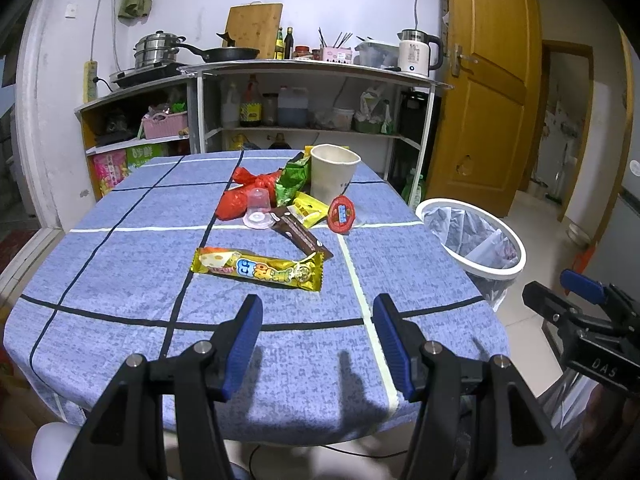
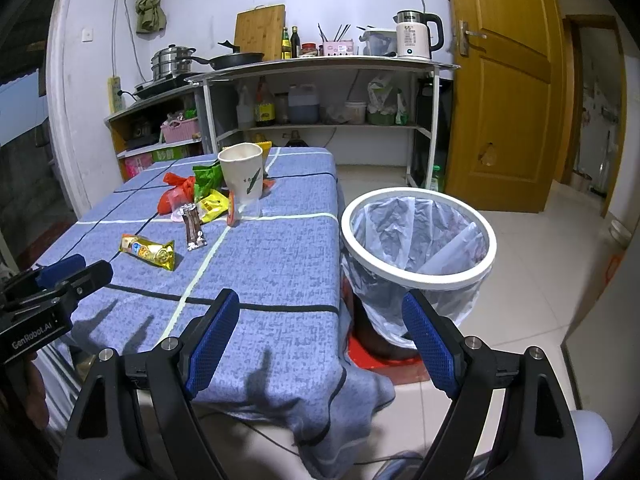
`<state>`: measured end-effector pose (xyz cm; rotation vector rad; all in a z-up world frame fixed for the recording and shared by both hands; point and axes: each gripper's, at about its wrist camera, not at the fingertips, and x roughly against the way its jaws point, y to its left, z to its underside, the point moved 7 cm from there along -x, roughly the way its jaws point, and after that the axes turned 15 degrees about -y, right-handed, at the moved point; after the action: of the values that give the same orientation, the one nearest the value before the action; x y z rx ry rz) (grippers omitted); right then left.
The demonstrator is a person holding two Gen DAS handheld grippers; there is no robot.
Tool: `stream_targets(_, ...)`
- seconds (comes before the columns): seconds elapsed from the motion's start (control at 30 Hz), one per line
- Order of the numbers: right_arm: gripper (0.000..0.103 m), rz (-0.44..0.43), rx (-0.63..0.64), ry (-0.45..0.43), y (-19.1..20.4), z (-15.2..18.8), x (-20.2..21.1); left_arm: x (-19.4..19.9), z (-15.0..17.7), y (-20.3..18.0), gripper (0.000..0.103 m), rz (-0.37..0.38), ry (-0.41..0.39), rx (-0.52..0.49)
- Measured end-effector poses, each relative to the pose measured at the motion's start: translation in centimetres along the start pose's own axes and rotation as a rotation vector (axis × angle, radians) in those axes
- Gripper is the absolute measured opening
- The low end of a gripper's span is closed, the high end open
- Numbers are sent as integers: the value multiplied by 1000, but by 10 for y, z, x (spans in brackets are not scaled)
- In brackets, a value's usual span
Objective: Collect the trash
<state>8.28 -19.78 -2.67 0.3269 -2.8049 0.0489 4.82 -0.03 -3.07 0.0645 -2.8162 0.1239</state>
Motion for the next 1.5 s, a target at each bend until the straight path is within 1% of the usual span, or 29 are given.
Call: stream_targets(1.5, 84, -2, 5, 12, 1, 2, -2, -1, 1, -1, 60, 0, 0, 6)
